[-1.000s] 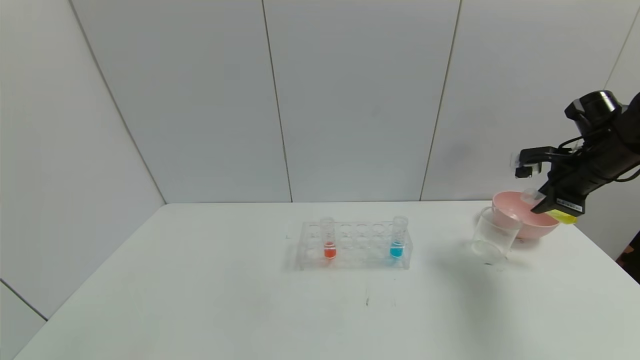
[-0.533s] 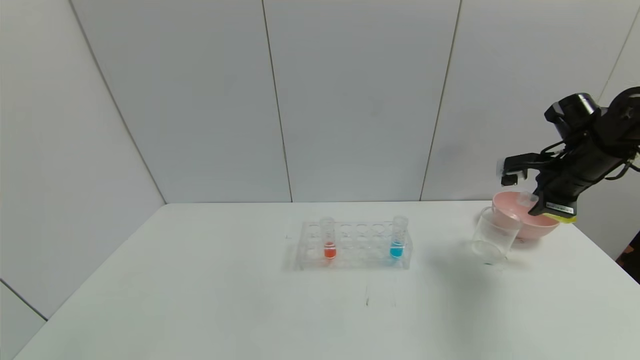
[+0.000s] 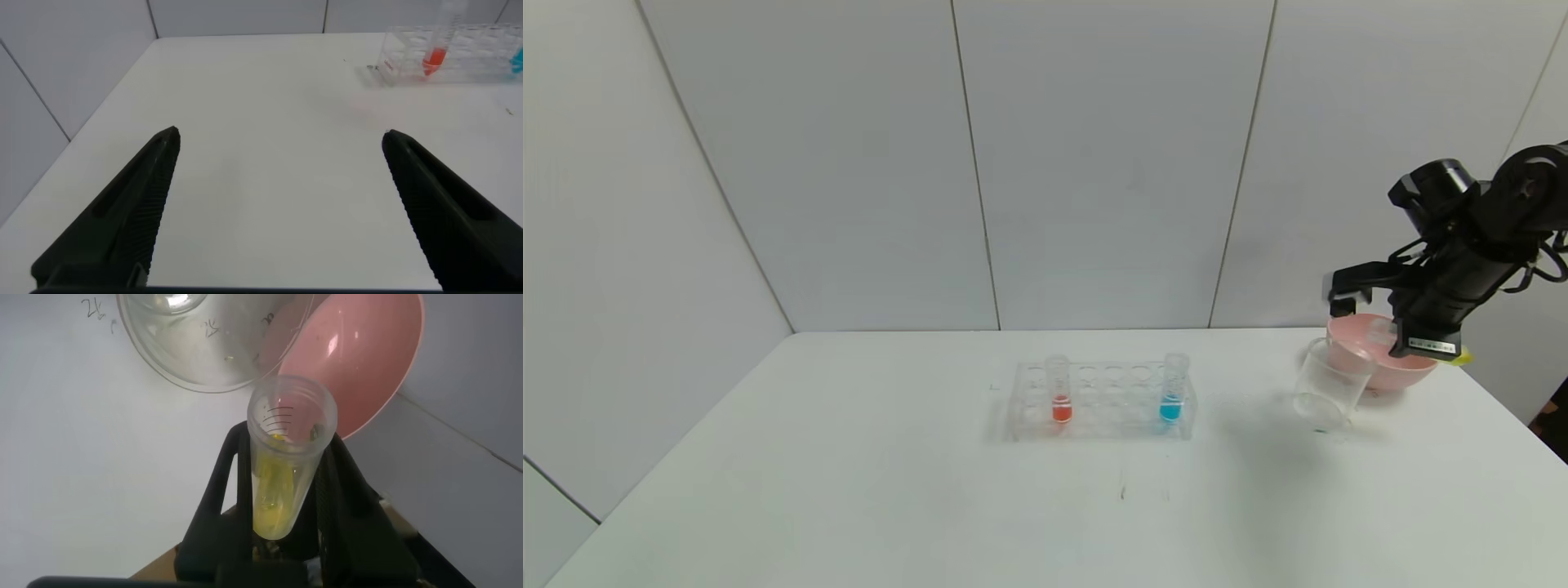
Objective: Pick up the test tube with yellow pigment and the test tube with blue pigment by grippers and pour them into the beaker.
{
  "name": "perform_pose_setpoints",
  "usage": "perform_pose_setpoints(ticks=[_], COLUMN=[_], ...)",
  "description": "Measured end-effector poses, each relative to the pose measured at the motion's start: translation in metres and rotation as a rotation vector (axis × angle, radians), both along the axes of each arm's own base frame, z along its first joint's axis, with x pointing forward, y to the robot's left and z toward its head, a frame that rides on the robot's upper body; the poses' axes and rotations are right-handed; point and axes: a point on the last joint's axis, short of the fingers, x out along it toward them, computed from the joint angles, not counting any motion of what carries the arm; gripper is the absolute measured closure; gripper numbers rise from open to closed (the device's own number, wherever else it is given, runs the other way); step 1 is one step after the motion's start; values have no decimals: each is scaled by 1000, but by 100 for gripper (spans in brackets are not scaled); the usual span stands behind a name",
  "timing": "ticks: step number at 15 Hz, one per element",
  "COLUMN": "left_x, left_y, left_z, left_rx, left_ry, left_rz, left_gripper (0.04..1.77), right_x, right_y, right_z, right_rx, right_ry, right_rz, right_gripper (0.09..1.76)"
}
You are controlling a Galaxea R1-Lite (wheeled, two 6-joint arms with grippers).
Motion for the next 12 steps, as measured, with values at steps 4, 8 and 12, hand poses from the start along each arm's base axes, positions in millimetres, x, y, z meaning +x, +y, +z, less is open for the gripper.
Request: perform_pose_setpoints(ticks=[4, 8, 12], left_x=[0, 0, 0], left_y=[0, 0, 0], left_z=[0, 0, 0], left_rx=[0, 0, 0], left_ry=[0, 0, 0], left_rz=[0, 0, 1], left_gripper=[5, 5, 5], right_x=[1, 1, 1], right_y=[4, 11, 16], right_z=[0, 0, 0], right_rx=[-60, -112, -178], right_ry=[-2, -5, -1], right_rz=[-7, -5, -9], right_gripper=[134, 134, 134])
